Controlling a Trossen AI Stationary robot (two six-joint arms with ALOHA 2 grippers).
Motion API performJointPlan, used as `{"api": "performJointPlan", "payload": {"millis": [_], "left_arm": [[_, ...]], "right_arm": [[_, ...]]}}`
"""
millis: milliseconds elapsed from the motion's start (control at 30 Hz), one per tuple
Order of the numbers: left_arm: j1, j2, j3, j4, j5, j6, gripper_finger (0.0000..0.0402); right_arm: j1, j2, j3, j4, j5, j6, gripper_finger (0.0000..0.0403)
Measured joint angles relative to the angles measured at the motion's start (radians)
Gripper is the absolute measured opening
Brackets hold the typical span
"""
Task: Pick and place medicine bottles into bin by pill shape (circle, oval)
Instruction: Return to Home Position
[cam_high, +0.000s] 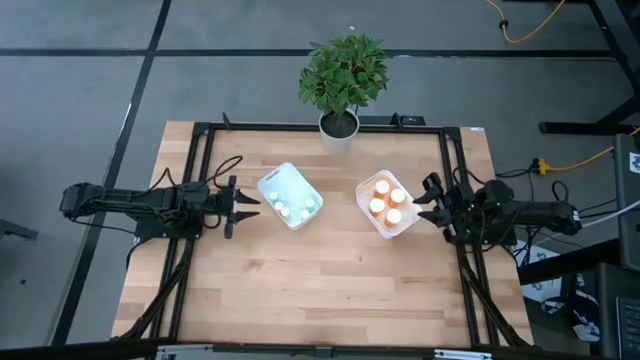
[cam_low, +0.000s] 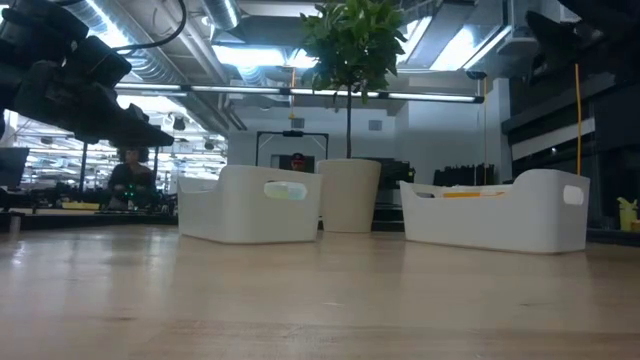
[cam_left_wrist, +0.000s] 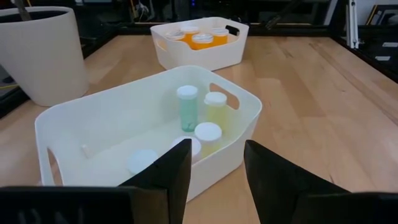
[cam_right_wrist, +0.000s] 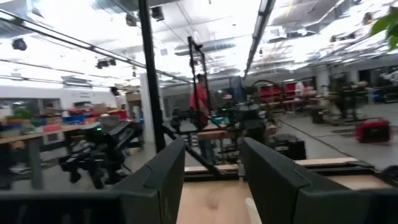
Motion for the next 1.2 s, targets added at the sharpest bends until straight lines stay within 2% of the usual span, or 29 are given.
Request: {"api": "performJointPlan", "payload": {"millis": [167, 333, 600, 1200], "left_arm": [[0.000, 0.000, 0.000, 0.000, -0.003, 0.000, 0.0140], [0.000, 0.000, 0.000, 0.000, -0.003, 0.000, 0.0140], [0.000, 0.000, 0.000, 0.000, -0.003, 0.000, 0.0140], [0.000, 0.000, 0.000, 0.001, -0.003, 0.000, 0.0141]], "right_arm": [[0.000, 0.001, -0.003, -0.005, -0.080, 0.044, 0.0162], [0.000, 0.001, -0.003, -0.068, -0.171, 0.012, 0.0162], [0.000, 0.002, -0.003, -0.219, -0.173, 0.016, 0.0162], [0.000, 0.002, -0.003, -0.226, -0.173, 0.017, 0.0162]]}}
